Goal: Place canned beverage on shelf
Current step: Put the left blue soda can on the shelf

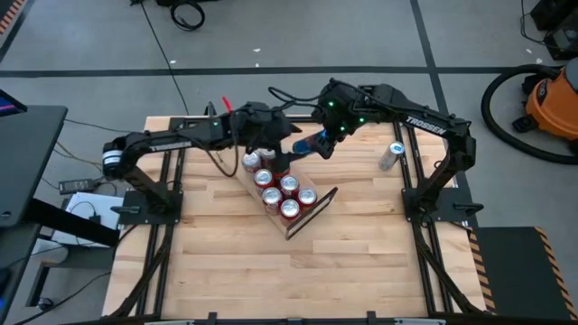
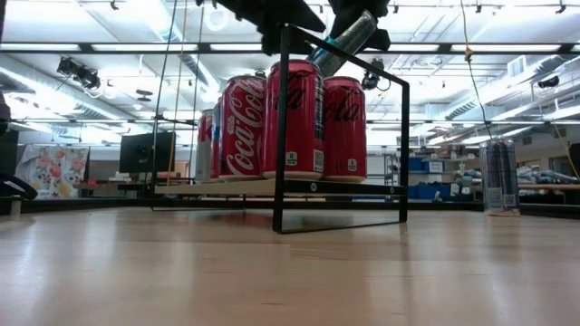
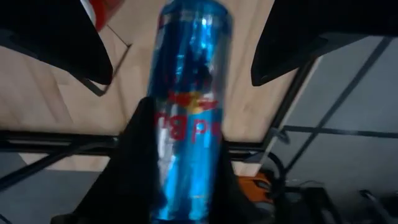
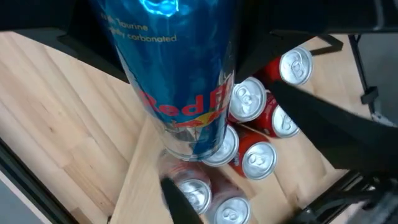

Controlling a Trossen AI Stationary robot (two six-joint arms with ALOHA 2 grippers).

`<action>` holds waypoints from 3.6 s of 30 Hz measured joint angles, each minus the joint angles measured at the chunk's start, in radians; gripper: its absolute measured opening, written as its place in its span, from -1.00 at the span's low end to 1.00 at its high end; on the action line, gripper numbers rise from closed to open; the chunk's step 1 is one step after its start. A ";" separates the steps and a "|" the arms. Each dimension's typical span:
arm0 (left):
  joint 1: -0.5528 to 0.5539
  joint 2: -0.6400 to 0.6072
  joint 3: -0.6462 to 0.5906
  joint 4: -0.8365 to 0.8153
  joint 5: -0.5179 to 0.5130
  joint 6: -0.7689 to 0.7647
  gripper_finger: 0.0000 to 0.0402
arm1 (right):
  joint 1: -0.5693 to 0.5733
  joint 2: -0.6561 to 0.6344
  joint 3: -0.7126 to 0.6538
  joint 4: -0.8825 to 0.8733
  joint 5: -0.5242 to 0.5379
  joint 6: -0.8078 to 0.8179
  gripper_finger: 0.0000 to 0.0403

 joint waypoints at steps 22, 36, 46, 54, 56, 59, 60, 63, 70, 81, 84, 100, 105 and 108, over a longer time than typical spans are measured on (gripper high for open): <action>-0.022 0.113 0.089 -0.039 0.008 -0.124 0.64 | 0.044 -0.001 0.045 -0.024 0.055 -0.235 0.26; -0.028 0.113 0.088 -0.026 0.008 -0.131 0.25 | 0.084 -0.002 0.045 -0.036 0.094 -0.367 0.27; -0.027 0.113 0.088 -0.015 0.005 -0.132 0.26 | 0.086 -0.002 0.045 -0.032 0.095 -0.356 0.34; -0.027 0.112 0.088 0.006 -0.013 -0.137 0.26 | 0.085 -0.012 0.046 -0.010 0.102 -0.289 0.56; -0.026 0.111 0.088 0.006 -0.017 -0.135 0.26 | 0.085 -0.021 0.046 -0.010 0.102 -0.288 0.60; -0.026 0.111 0.088 0.003 -0.020 -0.135 0.26 | 0.079 -0.044 0.046 -0.009 0.101 -0.275 0.66; -0.026 0.111 0.088 0.002 -0.021 -0.135 0.26 | 0.075 -0.053 0.046 -0.007 0.101 -0.268 0.68; -0.026 0.111 0.088 -0.004 -0.028 -0.135 0.26 | 0.066 -0.084 0.046 -0.005 0.100 -0.259 0.70; -0.021 0.078 0.088 -0.024 -0.099 -0.143 0.26 | 0.030 -0.187 0.046 0.009 0.137 -0.239 0.72; -0.020 -0.127 0.082 -0.304 -0.225 -0.143 0.26 | 0.026 -0.337 0.046 0.065 0.258 -0.212 0.72; -0.021 -0.201 0.025 -0.311 -0.232 -0.171 0.26 | 0.027 -0.345 0.046 0.063 0.271 -0.213 0.72; -0.088 -0.652 -0.512 -0.070 -0.495 -0.368 0.26 | 0.028 -0.345 -0.108 0.213 0.259 -0.231 0.72; -0.111 -0.728 -0.720 0.119 -0.554 -0.371 0.26 | 0.028 -0.345 -0.110 0.211 0.259 -0.217 0.72; -0.120 -0.761 -0.820 0.207 -0.610 -0.373 0.26 | 0.028 -0.345 -0.110 0.204 0.258 -0.198 0.72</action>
